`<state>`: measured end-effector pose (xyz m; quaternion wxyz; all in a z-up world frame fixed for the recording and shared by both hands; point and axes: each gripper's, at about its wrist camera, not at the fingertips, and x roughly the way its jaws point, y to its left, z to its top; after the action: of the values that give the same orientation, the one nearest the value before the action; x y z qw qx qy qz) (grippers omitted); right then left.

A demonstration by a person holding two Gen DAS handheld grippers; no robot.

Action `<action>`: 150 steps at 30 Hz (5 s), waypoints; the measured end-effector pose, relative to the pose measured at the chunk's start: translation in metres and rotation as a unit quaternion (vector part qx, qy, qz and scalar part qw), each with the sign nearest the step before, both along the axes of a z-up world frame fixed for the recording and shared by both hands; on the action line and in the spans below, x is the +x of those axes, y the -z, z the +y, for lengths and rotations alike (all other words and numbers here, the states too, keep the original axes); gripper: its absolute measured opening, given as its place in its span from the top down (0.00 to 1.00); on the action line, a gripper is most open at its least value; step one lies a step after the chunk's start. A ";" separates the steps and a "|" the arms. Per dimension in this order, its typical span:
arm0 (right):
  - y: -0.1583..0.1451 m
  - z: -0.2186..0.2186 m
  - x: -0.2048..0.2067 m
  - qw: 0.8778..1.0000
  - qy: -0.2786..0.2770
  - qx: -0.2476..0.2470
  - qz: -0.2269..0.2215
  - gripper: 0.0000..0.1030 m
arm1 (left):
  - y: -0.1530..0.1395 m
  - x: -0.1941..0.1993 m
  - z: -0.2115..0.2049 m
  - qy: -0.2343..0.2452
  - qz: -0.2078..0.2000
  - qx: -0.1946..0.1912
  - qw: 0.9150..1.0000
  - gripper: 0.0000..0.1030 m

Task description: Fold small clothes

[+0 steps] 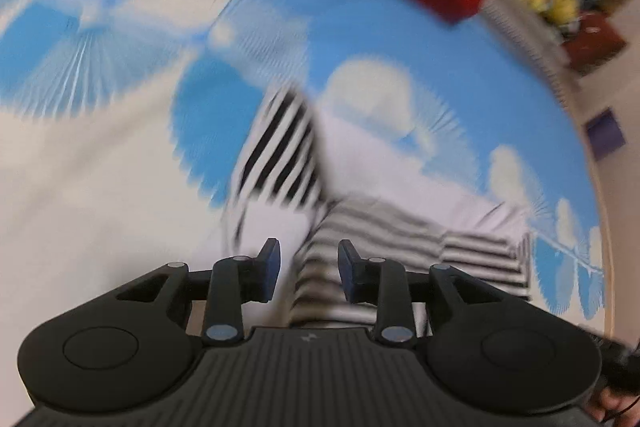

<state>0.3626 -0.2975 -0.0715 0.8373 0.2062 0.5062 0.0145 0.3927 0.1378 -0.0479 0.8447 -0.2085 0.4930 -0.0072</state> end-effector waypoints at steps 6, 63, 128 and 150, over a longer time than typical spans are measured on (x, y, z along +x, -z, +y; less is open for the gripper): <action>-0.007 0.016 0.006 0.995 -0.052 0.073 -0.047 0.64 | 0.039 0.002 -0.017 0.049 0.079 -0.049 0.995 0.68; 0.016 -0.042 -0.233 0.998 0.040 -0.041 0.016 0.52 | 0.026 -0.272 0.011 0.052 -0.005 0.039 0.998 0.49; 0.028 -0.057 -0.264 0.998 0.027 -0.048 -0.019 0.93 | 0.060 -0.279 0.007 0.023 0.059 0.045 0.997 0.90; 0.035 -0.050 -0.262 0.999 0.017 -0.050 -0.003 0.93 | 0.063 -0.279 0.003 0.037 0.057 0.062 0.996 0.92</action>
<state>0.1008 -0.3474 -0.1069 0.8480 0.1722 0.5006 -0.0247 0.1138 0.1408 -0.1107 0.8255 -0.1380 0.5472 0.0041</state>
